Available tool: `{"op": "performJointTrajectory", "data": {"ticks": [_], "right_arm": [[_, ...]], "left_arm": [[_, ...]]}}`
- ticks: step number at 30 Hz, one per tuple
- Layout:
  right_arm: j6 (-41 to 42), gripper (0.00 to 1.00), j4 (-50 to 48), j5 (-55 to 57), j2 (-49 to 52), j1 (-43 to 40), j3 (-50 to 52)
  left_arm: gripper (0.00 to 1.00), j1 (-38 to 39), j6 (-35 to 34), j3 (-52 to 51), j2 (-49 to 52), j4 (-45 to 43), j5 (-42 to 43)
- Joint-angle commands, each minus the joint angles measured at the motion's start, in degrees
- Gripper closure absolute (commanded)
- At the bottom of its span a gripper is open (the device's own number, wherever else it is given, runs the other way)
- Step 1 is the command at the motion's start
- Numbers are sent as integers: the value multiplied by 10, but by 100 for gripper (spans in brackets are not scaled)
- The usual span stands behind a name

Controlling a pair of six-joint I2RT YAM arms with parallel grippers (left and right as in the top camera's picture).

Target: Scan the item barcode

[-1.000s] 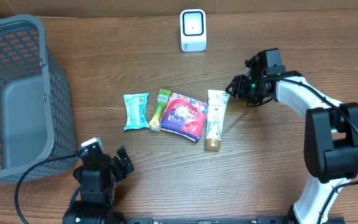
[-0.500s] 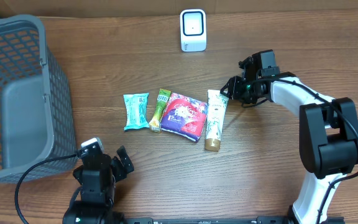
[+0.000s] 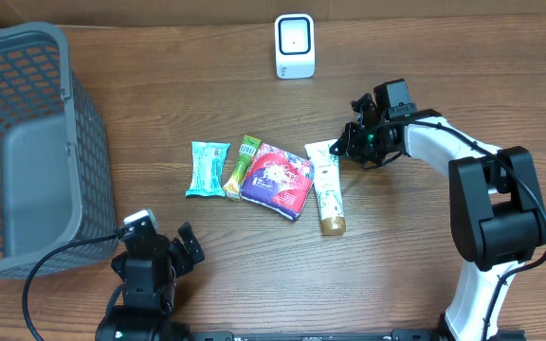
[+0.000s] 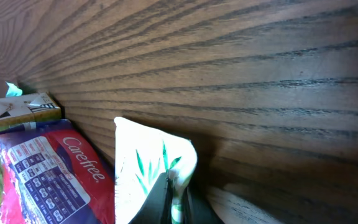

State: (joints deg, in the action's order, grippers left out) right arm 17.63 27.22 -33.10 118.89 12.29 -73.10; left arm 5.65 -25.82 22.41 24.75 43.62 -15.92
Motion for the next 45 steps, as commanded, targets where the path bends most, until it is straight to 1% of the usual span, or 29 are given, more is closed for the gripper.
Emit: {"op": "performJointTrajectory", "data": {"ticks": [1,6,9,12,14,17,20,22,26,29,33,38,45], "right_arm": [[-15,96,10,18,21,-9,3],[-29,96,35,13,-3,-24,-1],[-28,96,66,66,-45,-31,-2],[-27,96,107,181,-103,-26,-2],[-7,96,150,309,-145,-8,-2],[24,96,198,458,-181,31,-2],[61,96,225,563,-186,79,-2],[77,96,230,596,-177,107,-2],[83,97,226,622,-153,149,-2],[111,96,231,626,-137,170,-2],[127,96,238,595,-124,192,-1],[126,96,240,532,-120,212,0],[126,96,246,503,-120,238,4]], "left_arm": [[0,1,-10,-3,-5,-3,-10],[0,1,-10,-3,-5,-3,-10],[1,1,-10,-3,-5,-3,-10],[0,1,-10,-3,-5,-3,-10],[0,1,-10,-3,-5,-3,-10],[0,1,-10,-3,-5,-3,-10],[1,1,-10,-3,-5,-3,-10],[0,1,-10,-3,-5,-3,-10],[0,1,-10,-3,-5,-3,-10],[0,1,-10,-3,-5,-3,-10],[0,1,-10,-3,-5,-3,-10],[0,1,-10,-3,-5,-3,-10],[0,1,-10,-3,-5,-3,-10]]}}
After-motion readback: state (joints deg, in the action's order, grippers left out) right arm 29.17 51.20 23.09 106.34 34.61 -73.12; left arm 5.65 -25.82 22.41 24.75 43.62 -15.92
